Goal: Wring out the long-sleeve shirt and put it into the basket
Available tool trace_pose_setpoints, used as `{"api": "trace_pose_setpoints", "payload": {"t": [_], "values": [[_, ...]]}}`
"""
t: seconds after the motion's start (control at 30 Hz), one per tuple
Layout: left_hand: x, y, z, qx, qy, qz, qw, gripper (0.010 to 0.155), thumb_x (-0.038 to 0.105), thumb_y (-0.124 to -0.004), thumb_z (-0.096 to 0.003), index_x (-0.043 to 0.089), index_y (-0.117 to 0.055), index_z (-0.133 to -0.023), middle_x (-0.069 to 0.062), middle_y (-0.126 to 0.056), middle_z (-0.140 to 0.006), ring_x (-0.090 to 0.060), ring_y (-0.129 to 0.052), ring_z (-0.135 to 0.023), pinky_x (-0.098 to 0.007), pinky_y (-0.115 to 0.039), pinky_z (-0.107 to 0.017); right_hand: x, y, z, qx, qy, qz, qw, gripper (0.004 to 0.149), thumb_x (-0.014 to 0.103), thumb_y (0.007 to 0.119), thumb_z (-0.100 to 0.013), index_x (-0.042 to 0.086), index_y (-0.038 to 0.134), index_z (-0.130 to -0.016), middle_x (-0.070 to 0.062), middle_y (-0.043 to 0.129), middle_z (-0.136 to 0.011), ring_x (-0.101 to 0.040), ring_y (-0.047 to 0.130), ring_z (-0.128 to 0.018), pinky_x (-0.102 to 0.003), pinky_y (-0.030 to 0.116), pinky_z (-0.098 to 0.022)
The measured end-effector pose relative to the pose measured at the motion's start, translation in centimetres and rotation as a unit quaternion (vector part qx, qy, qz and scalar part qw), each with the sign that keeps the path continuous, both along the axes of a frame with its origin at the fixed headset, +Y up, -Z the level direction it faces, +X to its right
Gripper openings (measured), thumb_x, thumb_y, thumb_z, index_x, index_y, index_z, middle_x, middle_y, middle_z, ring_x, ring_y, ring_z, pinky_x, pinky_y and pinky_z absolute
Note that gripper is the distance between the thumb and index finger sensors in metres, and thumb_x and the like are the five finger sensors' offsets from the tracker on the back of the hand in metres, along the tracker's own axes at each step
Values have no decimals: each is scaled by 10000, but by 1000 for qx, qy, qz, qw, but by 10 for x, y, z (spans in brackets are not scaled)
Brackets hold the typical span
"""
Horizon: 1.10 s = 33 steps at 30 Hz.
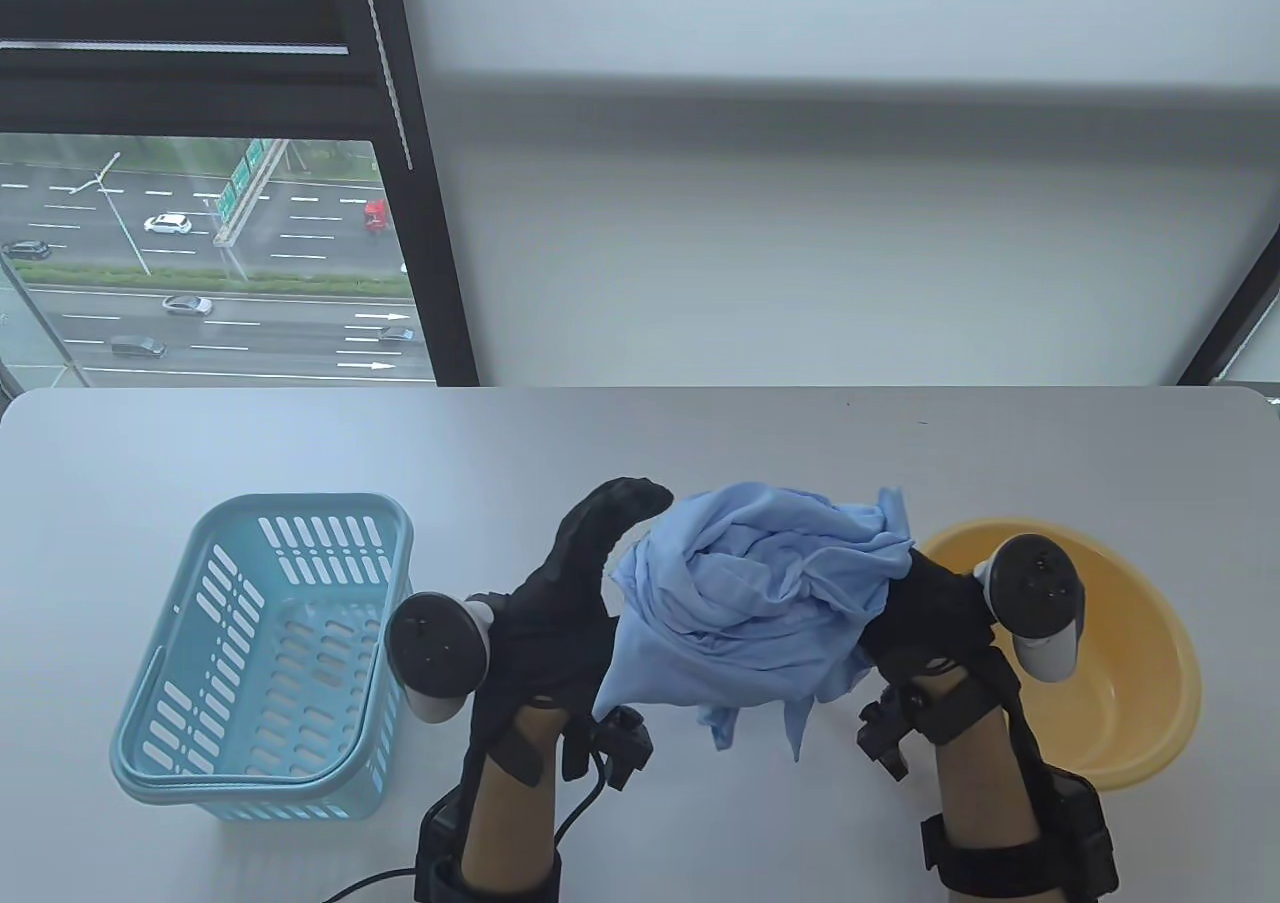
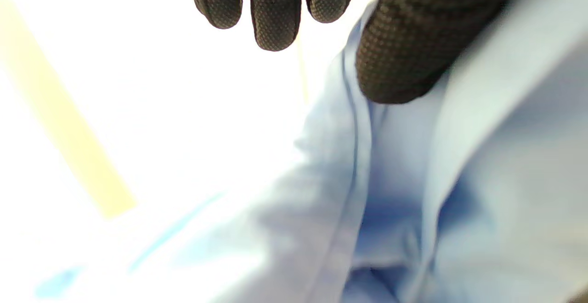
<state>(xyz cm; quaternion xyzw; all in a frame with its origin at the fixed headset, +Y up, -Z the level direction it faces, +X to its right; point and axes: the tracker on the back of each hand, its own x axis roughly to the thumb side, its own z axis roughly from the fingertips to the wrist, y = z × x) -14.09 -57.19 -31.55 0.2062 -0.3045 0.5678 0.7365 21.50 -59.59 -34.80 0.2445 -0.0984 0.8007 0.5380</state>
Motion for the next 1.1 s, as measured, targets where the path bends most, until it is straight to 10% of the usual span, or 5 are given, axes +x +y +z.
{"api": "trace_pose_setpoints", "payload": {"t": [0.23, 0.47, 0.7, 0.9, 1.1], "values": [[-22, -2, 2, 8, -38, 127, 991, 710, 551, -913, -580, 315, -566, -1151, 2, -708, -1185, -361, -644, -1112, -650, -424, -813, 23, 16, 14, 64, -124, 46, 989, 524, 444, 937, -529, 277, 744, -987, 62, 825, -896, -277, 815, -796, -626, 494, -750], [23, 6, 9, 24, -28, -25, 999, 997, 692, -948, -510, 278, -372, -1210, -94, -374, -1301, -431, -445, -1165, -656, -356, -815, -2, 37, 38, 146, -194, 175, 954, 545, 406, 932, -536, 321, 694, -1019, 79, 777, -962, -269, 795, -856, -620, 488, -767], [82, -22, -13, -47, -162, -130, 977, 1320, 763, -950, -462, 136, -4, -1137, -238, 48, -1198, -534, -78, -1092, -658, -173, -757, -28, 41, 50, 114, -69, 58, 989, 635, 425, 947, -526, 315, 622, -1061, 92, 765, -986, -204, 887, -793, -579, 550, -777], [98, -32, -18, -67, -295, -55, 952, 1336, 780, -958, -454, 158, 11, -1132, -261, -158, -1257, -556, -214, -1134, -662, -238, -783, -45, 31, 45, 21, 71, -92, 993, 721, 399, 969, -530, 275, 542, -1098, 64, 722, -1009, -169, 882, -744, -520, 586, -772], [103, -40, -24, -95, -347, -25, 933, 1248, 761, -974, -453, 168, -144, -1172, -174, -569, -1211, -449, -708, -1085, -592, -574, -803, -48, 35, 60, 92, -50, -30, 994, 860, 463, 959, -540, 325, 375, -1156, 33, 334, -1185, -299, 452, -1025, -580, 284, -824]]}}
